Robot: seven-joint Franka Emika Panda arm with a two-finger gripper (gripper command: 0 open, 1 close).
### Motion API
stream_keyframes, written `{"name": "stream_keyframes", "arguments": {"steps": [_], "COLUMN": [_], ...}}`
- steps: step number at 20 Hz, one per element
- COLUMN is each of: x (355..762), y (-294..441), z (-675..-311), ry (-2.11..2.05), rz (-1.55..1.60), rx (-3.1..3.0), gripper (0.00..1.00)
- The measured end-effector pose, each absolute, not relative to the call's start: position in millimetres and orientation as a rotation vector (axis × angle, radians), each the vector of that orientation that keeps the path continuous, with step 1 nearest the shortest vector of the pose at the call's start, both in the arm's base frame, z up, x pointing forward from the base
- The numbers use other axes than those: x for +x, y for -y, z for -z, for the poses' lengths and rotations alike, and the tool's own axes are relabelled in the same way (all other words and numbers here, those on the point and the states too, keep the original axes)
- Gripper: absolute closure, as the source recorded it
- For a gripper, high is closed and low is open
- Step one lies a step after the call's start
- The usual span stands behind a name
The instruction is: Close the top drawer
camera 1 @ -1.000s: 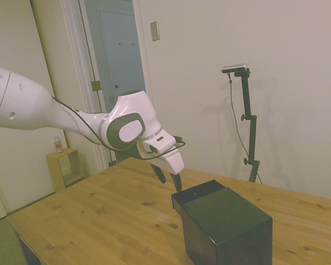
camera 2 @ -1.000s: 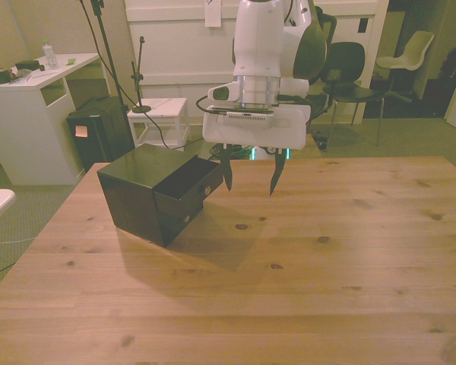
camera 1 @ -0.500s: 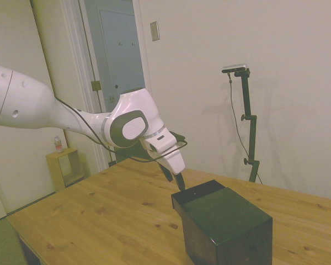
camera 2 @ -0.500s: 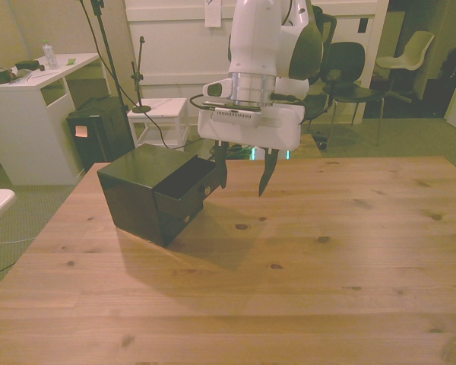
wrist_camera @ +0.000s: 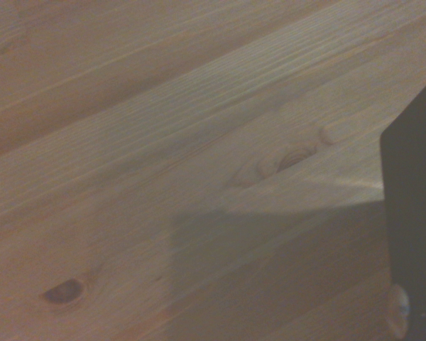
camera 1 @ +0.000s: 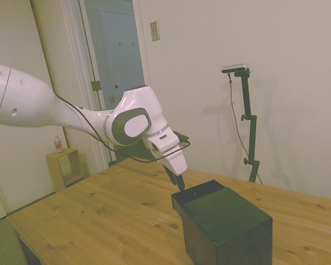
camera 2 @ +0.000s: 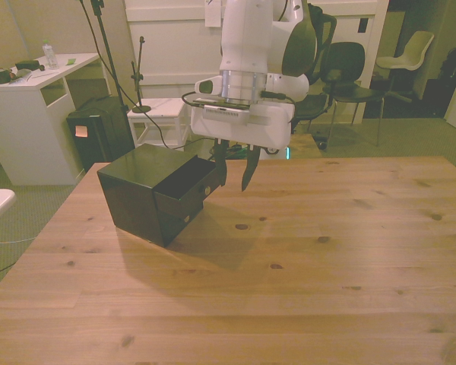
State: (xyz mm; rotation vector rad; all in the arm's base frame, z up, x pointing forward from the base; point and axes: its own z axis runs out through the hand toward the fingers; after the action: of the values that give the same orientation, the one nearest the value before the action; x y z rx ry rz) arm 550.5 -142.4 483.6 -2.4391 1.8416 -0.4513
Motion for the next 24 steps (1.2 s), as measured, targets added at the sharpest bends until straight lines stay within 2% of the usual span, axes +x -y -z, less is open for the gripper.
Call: {"name": "stream_keyframes", "arguments": {"steps": [24], "x": [525.4], "y": [171.2], "z": [-488.1], "ry": [-2.092], "rz": [0.238], "rx": [-2.464], "gripper": [1.00]}}
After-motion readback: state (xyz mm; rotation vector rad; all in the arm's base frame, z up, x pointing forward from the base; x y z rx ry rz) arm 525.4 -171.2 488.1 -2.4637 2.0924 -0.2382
